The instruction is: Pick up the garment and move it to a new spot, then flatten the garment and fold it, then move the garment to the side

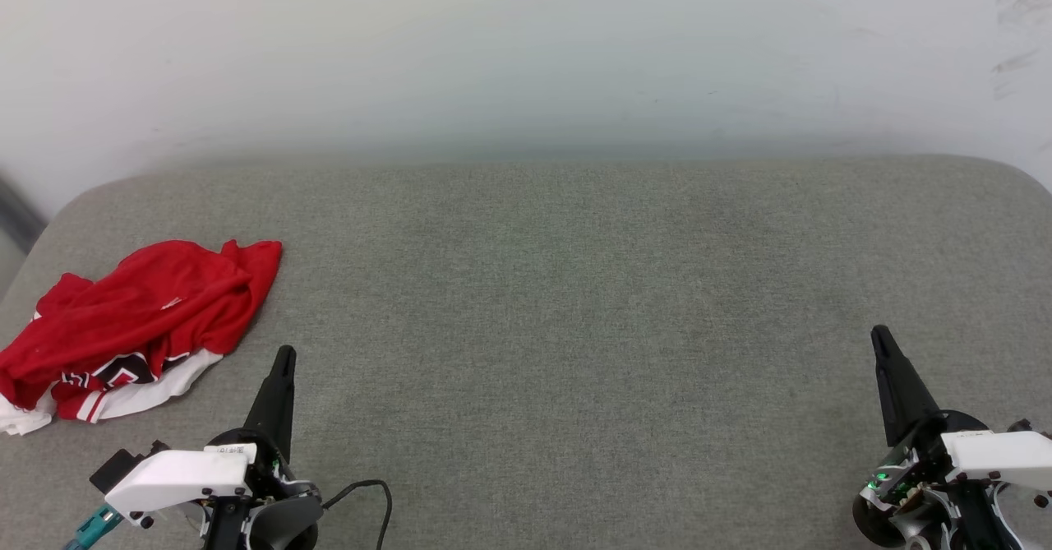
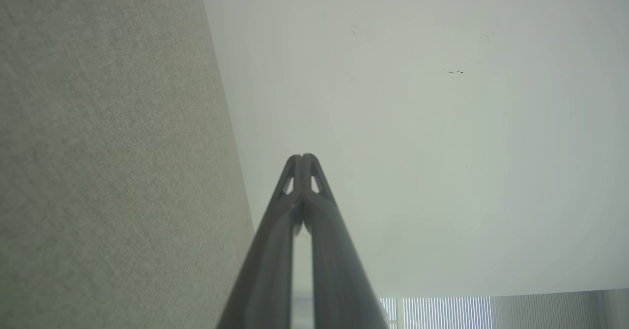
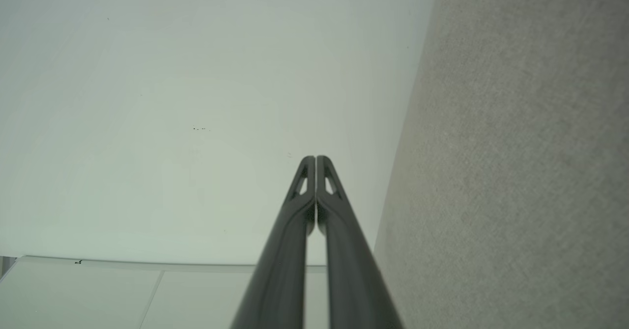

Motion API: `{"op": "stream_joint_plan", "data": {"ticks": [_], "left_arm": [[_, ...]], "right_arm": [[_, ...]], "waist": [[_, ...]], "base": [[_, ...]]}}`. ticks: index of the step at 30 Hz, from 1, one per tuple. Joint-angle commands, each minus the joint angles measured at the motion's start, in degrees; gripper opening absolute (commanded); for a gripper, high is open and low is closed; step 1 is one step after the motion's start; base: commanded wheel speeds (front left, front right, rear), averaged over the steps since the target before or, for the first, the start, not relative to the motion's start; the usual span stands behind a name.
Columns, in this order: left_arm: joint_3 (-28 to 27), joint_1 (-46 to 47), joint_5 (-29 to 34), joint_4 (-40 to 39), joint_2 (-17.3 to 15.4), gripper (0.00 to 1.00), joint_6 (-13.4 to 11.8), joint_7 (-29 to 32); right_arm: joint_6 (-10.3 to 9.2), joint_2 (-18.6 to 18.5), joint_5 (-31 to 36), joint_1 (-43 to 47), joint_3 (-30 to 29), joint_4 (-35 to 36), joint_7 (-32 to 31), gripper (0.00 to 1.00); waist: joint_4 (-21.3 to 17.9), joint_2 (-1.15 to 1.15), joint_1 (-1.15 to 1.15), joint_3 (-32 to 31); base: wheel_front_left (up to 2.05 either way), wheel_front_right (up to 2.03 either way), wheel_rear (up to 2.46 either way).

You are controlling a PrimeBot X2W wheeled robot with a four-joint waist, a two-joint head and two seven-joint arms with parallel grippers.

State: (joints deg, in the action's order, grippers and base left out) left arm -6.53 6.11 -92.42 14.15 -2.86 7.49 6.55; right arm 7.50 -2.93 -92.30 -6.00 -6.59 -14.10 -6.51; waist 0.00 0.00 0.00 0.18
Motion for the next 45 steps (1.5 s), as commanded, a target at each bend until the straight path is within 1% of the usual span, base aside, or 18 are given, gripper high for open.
{"op": "stream_joint_plan", "data": {"ticks": [1, 28, 29, 40, 45], "left_arm": [[-0.15, 0.26, 0.0, -0.21, 0.07, 0.0, 0.13, 0.13], [-0.15, 0.26, 0.0, -0.21, 0.07, 0.0, 0.13, 0.13], [0.01, 0.0, 0.0, 0.0, 0.0, 1.0, 0.0, 0.0], [3.36, 0.71, 0.13, -1.14, 0.01, 1.0, 0.0, -2.82], [4.81, 0.99, 1.81, -2.41, -0.09, 1.0, 0.0, -4.22]], "right_arm": [[-0.02, 0.14, -0.23, -0.49, 0.07, -0.07, 0.02, 0.0], [-0.02, 0.14, -0.23, -0.5, 0.07, -0.07, 0.02, 0.0], [0.0, 0.0, 0.0, 0.0, 0.02, 0.01, 0.0, 1.0], [0.0, 0.01, 0.18, 0.5, 1.66, 1.93, 2.78, 1.0], [0.0, 0.01, 1.21, 0.57, 2.53, 2.93, 4.19, 1.0]], "waist": [[0.0, 0.0, 0.0, 0.0], [0.0, 0.0, 0.0, 0.0], [0.0, 0.0, 0.0, 0.0], [0.04, 0.0, 0.0, 0.08], [0.06, 0.0, 0.0, 0.1]], "base": [[0.0, 0.0, 0.0], [0.0, 0.0, 0.0], [0.0, 0.0, 0.0], [0.0, 0.0, 0.0], [0.0, 0.0, 0.0]]}}
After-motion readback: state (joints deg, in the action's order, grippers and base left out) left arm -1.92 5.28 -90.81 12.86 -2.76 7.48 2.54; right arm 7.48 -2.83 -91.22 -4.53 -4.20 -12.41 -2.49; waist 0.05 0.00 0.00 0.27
